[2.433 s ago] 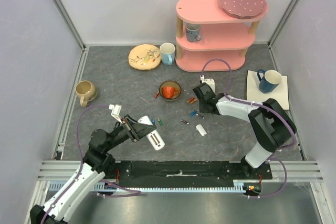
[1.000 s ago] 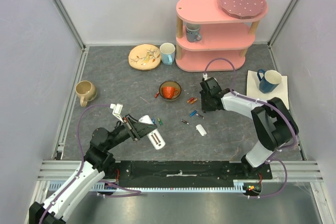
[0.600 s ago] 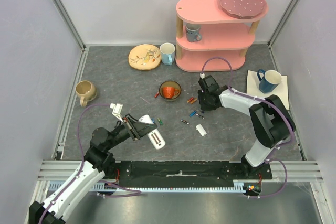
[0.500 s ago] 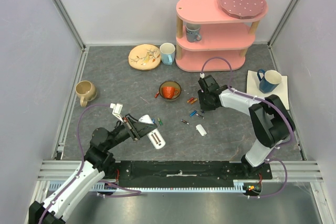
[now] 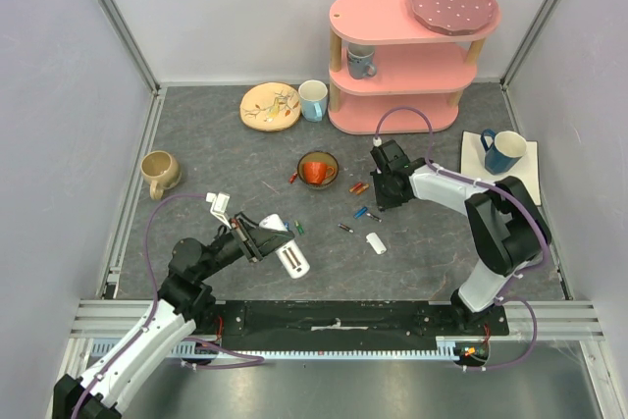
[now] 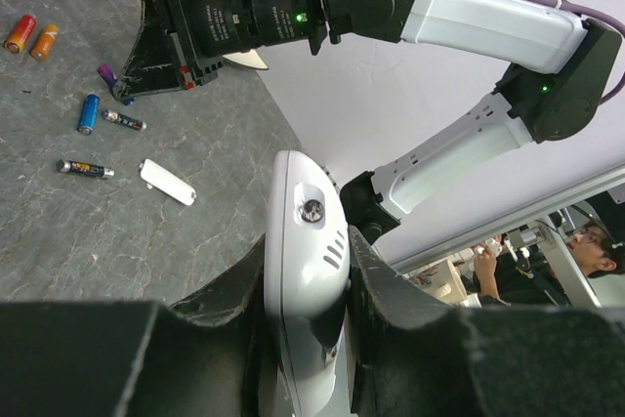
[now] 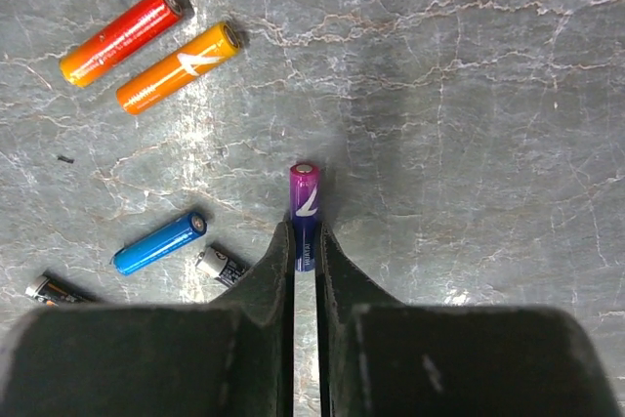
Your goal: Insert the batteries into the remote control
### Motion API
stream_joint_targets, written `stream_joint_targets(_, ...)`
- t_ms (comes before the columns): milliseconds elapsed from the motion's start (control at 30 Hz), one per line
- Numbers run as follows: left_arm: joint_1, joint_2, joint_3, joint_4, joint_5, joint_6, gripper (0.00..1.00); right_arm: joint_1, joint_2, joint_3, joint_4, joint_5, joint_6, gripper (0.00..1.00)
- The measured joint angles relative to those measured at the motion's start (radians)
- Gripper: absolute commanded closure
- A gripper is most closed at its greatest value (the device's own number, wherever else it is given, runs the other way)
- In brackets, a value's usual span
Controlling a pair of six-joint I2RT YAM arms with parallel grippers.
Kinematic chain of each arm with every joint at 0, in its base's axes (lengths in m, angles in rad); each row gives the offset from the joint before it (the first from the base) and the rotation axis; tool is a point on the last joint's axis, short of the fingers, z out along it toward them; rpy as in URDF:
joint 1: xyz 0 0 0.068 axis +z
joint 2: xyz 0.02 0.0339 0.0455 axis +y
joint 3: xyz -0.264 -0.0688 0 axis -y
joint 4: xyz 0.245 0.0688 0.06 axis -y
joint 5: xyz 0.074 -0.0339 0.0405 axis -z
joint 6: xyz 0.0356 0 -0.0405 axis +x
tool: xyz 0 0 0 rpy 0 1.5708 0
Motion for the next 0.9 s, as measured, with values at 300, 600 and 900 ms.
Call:
stream_joint_targets(300,0.000,0.084,0.000,0.066,0.000,0.000,0.98,0.029,-0.129,0.000,-0.170,-0.042,-0.021,1.00)
stream_joint_targets(600,0.000,0.354,-0.001,0.323,-0.024,-0.022,0.98,0.197,-0.451,0.124,-0.369,-0.126,-0.093,1.00)
stream_joint_targets(900,-0.003,0.544,-0.001,0.575,-0.077,-0.042,0.98,0.417,-0.480,0.247,-0.534,-0.166,-0.105,1.00)
